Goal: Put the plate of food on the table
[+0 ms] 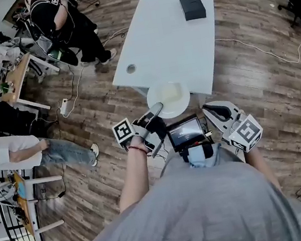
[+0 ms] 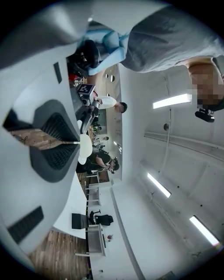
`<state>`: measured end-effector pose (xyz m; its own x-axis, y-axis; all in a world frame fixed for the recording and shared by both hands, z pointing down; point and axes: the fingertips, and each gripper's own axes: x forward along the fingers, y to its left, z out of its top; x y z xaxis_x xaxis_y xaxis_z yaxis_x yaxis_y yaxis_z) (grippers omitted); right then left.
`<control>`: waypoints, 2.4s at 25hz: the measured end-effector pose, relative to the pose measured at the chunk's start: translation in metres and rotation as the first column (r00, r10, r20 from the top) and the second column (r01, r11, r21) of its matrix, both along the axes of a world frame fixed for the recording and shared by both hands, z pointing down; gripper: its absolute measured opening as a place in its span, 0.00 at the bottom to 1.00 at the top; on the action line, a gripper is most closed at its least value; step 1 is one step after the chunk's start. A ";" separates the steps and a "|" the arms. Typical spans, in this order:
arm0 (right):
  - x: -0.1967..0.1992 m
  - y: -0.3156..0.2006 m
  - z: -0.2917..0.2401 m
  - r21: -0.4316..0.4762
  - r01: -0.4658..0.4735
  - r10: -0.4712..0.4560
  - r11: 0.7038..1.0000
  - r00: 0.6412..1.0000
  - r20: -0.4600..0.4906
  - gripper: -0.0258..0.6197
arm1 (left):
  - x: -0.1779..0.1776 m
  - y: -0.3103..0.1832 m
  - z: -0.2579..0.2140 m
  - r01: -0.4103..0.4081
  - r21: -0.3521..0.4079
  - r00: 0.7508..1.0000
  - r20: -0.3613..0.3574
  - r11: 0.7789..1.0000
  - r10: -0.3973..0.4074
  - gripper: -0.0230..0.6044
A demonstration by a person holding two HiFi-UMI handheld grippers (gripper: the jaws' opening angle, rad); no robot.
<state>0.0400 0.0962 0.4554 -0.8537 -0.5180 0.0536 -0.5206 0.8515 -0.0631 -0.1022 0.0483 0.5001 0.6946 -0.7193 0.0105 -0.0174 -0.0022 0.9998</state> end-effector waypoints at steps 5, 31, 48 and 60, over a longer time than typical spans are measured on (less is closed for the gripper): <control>0.003 0.000 0.003 -0.007 0.004 -0.004 1.000 1.000 0.003 0.09 | 0.007 0.000 0.002 -0.005 -0.007 1.000 -0.004 1.000 0.005 0.09; 0.024 -0.087 0.016 -0.082 -0.119 0.121 0.990 0.992 0.025 0.09 | 0.008 -0.112 0.003 -0.014 0.003 0.999 -0.042 1.000 0.014 0.09; -0.012 -0.235 0.028 -0.129 -0.239 0.238 0.963 0.971 -0.020 0.09 | -0.012 -0.341 0.037 -0.151 0.082 0.986 -0.058 0.985 0.156 0.09; 0.014 -0.265 0.060 -0.179 -0.303 0.282 0.936 0.950 -0.136 0.09 | 0.016 -0.398 0.137 -0.350 0.020 0.935 -0.056 0.936 0.351 0.09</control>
